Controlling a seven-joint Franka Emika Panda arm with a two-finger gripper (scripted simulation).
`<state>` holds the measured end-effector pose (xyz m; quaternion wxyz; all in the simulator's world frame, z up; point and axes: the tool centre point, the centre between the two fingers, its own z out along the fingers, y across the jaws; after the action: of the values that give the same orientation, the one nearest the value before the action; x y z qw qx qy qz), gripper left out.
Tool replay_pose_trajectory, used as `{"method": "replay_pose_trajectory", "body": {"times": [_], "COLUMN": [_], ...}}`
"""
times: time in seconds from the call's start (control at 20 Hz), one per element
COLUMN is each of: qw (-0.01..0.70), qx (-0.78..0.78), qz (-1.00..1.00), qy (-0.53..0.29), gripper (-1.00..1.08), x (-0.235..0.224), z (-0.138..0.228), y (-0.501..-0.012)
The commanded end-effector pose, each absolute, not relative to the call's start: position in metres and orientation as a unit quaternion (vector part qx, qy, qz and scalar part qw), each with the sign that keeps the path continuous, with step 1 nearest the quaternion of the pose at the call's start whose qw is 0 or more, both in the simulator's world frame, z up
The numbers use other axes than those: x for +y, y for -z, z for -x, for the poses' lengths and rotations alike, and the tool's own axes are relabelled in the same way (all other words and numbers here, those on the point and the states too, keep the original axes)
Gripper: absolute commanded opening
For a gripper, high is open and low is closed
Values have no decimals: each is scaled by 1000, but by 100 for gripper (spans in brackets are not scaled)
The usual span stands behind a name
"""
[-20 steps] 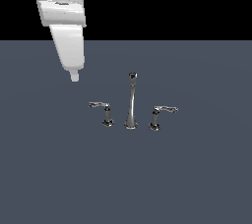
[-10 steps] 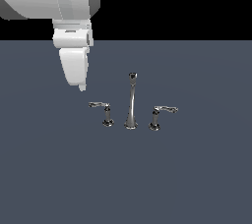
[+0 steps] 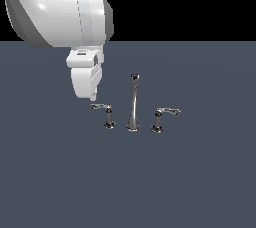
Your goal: Turn on the faucet by rotating a designated handle.
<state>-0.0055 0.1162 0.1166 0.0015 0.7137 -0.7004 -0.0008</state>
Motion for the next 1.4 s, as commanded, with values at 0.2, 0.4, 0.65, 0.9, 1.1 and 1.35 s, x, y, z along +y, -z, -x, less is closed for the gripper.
{"method": "replay_pose_trajectory", "body": {"times": [0.2, 0.4, 0.65, 0.9, 1.1, 1.35], "qw": [1, 1, 0, 0, 0, 0], "qx": [-738, -752, -757, -753, -753, -753], "qz": [-675, -659, -654, -658, -658, -658], "qy": [-1, -1, 0, 0, 0, 0], "gripper": [-100, -100, -100, -100, -100, -100], "x": [106, 101, 100, 101, 101, 112], "z": [-15, -22, -25, -23, -23, -6], "y": [-94, -86, -83, -86, -85, -86]}}
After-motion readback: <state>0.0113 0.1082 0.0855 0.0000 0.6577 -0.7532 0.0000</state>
